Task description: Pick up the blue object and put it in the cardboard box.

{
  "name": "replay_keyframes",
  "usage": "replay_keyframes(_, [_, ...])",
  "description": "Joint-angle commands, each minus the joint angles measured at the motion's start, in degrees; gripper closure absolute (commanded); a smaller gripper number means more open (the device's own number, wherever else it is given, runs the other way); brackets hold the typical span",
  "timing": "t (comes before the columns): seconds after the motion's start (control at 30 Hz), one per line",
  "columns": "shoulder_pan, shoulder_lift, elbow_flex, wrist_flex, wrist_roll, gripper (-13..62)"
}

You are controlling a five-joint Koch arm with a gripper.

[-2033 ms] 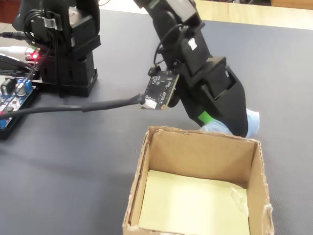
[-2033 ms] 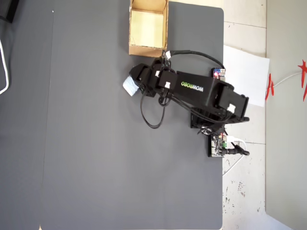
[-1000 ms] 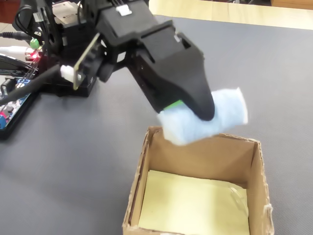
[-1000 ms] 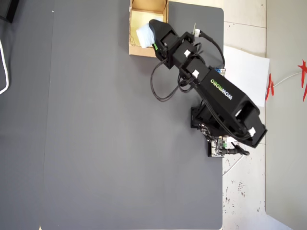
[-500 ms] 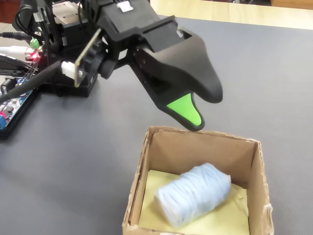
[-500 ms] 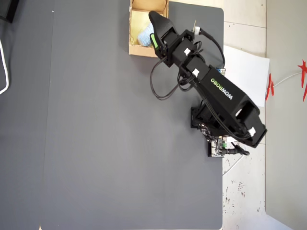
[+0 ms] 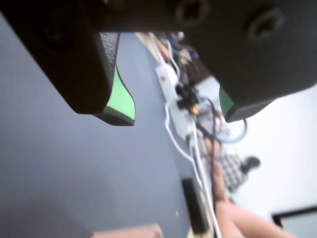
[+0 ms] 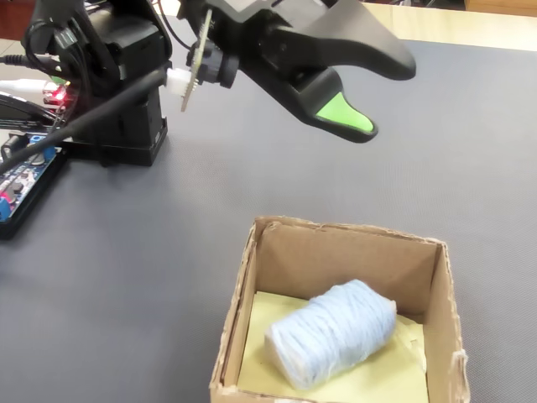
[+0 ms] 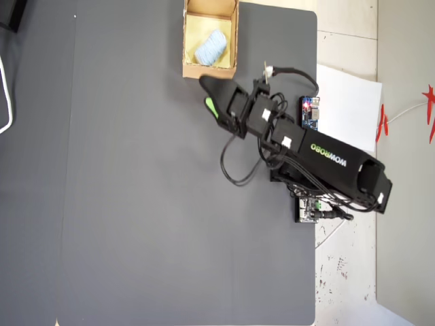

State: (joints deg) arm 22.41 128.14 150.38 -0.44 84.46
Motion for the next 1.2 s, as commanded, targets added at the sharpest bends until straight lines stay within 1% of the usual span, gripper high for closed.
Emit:
replay_keyframes(0.0, [-3.25, 2.90, 0.88, -8.35, 3.25, 15.2])
replay_keyframes(0.2, [-9.93, 7.47, 10.46, -10.55, 5.45, 15.1])
replay_keyframes(0.7, [-14.06, 7.56, 27.95, -13.45, 5.89, 15.2])
replay_keyframes(1.03, [-14.59, 7.56, 28.30, -2.11, 6.06, 15.3])
replay_keyframes(1.17, [-14.15, 7.38, 28.30, -1.41, 5.89, 15.3])
